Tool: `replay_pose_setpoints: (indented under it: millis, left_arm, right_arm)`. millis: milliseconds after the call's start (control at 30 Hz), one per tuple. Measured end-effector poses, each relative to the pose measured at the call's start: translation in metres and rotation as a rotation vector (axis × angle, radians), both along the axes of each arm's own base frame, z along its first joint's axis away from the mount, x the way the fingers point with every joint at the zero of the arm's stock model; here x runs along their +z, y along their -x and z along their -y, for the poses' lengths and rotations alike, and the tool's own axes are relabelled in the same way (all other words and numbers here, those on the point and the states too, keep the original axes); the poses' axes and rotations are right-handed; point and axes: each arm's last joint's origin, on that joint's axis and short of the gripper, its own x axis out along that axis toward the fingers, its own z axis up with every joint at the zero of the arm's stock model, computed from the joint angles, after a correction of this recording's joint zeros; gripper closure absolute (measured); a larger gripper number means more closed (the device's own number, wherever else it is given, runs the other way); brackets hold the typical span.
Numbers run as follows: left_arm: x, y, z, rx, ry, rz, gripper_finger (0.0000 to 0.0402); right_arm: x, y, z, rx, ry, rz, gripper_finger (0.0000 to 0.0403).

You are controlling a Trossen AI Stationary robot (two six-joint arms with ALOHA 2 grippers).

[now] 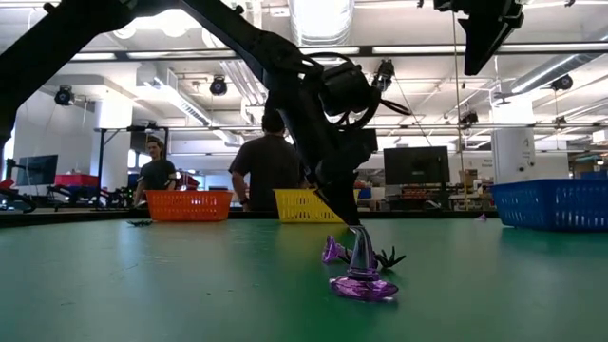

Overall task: Sort Halloween decoration
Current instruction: Put the violet hat toy into the orange basket

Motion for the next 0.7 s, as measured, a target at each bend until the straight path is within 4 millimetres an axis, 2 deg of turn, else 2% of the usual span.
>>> replay_pose_setpoints:
  millis: [100, 700]
  left_arm:
    - [0.000, 0.001, 0.000, 0.000, 0.002, -0.008, 0.0395]
    - [0.011, 0.004, 0.001, -0.003, 0.007, 0.008, 0.0401]
  right_arm:
    - [0.000, 0.000, 0.000, 0.000, 0.000, 0.000, 0.0284]
    - [0.000, 0.000, 0.000, 0.020, 0.004, -0.009, 0.0284]
